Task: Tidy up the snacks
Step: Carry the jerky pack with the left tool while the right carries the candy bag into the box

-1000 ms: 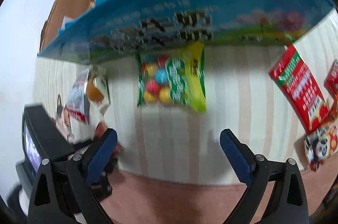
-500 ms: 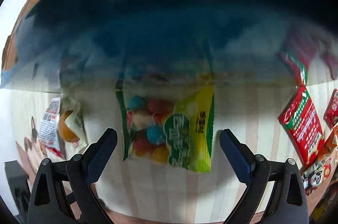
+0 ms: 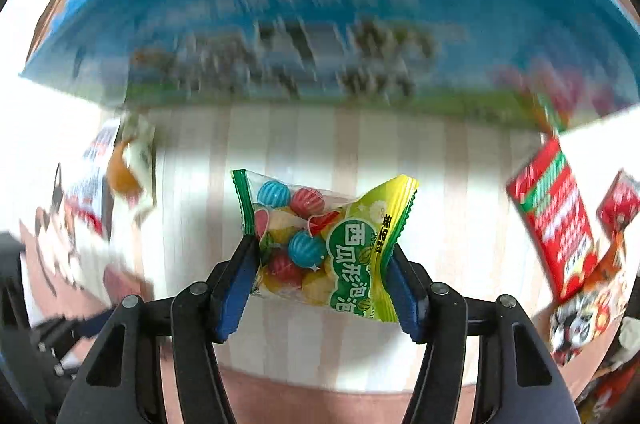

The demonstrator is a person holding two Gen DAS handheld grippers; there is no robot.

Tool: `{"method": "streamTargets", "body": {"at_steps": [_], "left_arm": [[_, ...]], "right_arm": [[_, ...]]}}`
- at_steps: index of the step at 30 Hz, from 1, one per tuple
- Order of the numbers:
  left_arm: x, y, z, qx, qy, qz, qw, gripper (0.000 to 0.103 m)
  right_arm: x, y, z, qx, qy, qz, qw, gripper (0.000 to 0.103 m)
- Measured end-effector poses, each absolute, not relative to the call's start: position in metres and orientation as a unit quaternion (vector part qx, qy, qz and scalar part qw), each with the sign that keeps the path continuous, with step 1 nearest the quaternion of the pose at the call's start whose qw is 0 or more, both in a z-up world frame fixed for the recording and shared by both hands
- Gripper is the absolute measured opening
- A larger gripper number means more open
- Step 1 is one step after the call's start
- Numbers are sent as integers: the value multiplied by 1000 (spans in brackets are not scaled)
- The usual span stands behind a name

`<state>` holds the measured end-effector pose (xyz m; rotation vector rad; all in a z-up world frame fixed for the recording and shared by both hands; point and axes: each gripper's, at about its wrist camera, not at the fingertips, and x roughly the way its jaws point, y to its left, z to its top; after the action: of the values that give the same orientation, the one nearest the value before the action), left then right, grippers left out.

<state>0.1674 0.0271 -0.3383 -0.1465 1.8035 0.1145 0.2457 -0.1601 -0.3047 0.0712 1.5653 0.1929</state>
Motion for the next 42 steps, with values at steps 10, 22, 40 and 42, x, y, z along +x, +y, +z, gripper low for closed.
{"method": "streamTargets", "body": {"at_steps": [10,22,40,42], "left_arm": [[171,-10,-261,-94,756,2,648,54],[243,-37,-139,-145,687,-85,707,54],[387,-36,-200,-115,727,-53,675,54],[391,-35,-210,-113,736,-50,666,54]], "right_arm": [[193,-201,-280,95,705,110,694,63],[203,-253,-158,174,627,131,748,63],[342,-270,-171,156,625,70,761,63],[347,-272,-186,156,637,64,752,63]]}}
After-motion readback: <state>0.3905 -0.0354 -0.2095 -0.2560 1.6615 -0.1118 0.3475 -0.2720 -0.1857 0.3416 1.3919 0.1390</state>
